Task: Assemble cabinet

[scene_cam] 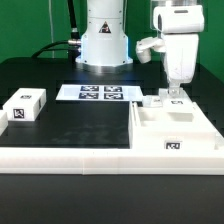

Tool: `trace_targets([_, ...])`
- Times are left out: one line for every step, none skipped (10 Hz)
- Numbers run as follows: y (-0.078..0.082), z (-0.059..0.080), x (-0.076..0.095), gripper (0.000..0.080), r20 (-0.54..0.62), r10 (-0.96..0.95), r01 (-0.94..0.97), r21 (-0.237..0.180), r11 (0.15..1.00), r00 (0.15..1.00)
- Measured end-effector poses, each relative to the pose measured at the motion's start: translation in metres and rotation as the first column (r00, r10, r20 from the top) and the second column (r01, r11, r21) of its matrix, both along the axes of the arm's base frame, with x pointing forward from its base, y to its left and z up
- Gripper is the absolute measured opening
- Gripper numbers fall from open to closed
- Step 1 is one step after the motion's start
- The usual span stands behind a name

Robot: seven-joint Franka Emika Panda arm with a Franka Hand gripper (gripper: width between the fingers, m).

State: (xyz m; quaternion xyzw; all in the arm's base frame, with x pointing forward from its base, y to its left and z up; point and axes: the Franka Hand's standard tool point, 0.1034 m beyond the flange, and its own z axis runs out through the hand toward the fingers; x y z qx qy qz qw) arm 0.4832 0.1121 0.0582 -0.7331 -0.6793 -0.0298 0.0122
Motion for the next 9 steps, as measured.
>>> trace_targets([0.0,0.001,0.004,0.0069,-0.003,0.017,-0.017,-0.006,1.0,1.0])
trace_targets([0.0,0.001,0.004,0.0069,-0.002,0.011,-0.011,-0.005,1.0,1.0])
trace_targets([0.0,0.001,0.004,0.0069,-0.002,0.011,-0.011,-0.005,1.0,1.0])
trace_targets([0.0,0.001,0.004,0.0069,-0.002,0.011,-0.011,-0.005,1.0,1.0])
trace_targets([0.0,0.001,0.004,0.0069,-0.002,0.011,-0.011,-0.005,1.0,1.0])
trace_targets([0.0,0.0,0.007,0.0069,-0.002,0.012,-0.012,-0.004,1.0,1.0])
trace_targets([-0.001,0.001,0.016,0.0069,0.007,0.008,-0.008,0.0,1.0,1.0])
trace_targets([-0.001,0.001,0.024,0.0069,0.014,0.003,-0.003,0.004,1.0,1.0])
trace_targets([-0.002,0.002,0.029,0.0069,0.019,0.0,0.0,0.006,1.0,1.0])
